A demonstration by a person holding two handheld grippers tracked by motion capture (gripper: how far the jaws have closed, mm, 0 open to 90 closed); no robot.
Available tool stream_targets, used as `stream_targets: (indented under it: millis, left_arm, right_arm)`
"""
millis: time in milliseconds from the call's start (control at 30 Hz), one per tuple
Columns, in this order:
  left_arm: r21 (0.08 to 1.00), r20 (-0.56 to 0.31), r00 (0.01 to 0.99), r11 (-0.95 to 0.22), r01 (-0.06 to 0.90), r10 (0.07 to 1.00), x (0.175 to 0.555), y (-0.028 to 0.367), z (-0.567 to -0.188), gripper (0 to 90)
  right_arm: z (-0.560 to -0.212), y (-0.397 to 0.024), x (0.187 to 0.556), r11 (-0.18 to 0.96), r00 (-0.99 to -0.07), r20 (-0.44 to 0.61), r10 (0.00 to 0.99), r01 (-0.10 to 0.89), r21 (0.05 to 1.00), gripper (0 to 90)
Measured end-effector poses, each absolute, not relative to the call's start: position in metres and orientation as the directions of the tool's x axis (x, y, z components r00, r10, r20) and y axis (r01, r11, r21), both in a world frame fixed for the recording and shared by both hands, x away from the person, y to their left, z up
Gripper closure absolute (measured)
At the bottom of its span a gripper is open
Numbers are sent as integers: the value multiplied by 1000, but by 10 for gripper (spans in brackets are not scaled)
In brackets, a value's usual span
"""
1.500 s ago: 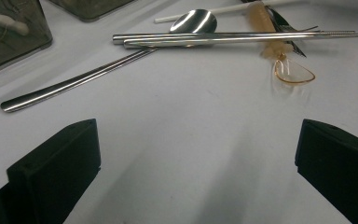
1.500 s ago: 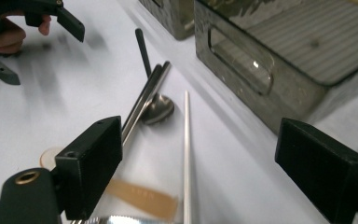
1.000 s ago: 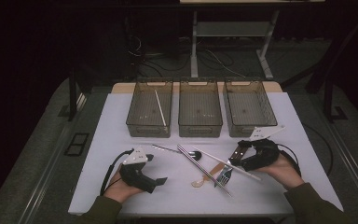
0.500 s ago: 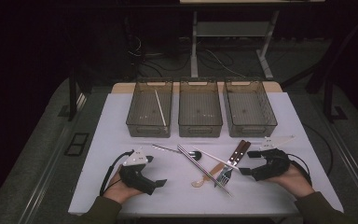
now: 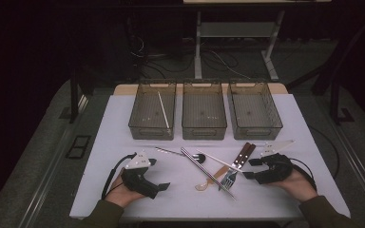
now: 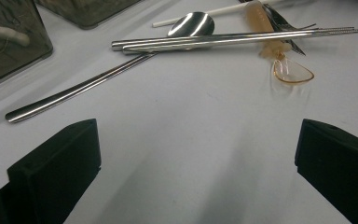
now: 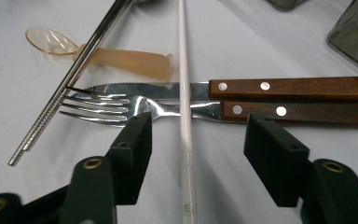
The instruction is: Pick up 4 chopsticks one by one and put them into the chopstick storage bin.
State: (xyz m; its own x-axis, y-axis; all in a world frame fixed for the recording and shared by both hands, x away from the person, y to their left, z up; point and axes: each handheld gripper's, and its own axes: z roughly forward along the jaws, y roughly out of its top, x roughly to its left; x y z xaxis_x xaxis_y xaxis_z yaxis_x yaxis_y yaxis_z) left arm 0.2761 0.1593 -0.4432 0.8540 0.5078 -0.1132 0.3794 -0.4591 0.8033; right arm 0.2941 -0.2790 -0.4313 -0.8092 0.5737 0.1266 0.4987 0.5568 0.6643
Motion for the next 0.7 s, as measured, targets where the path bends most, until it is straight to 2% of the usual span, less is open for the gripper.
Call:
stream_targets:
  millis: [367,700]
  left_arm:
    - [801,-115,856,-462,380,504,276,159,-443,0]
    - [800,-116,857,-463,380,502,276,159,-443,0]
  right_arm:
    - [-434,-274,295,608,-835,113,539,478,633,662]
    - [-437,-268,295,656,-851,91,518,463,596,723]
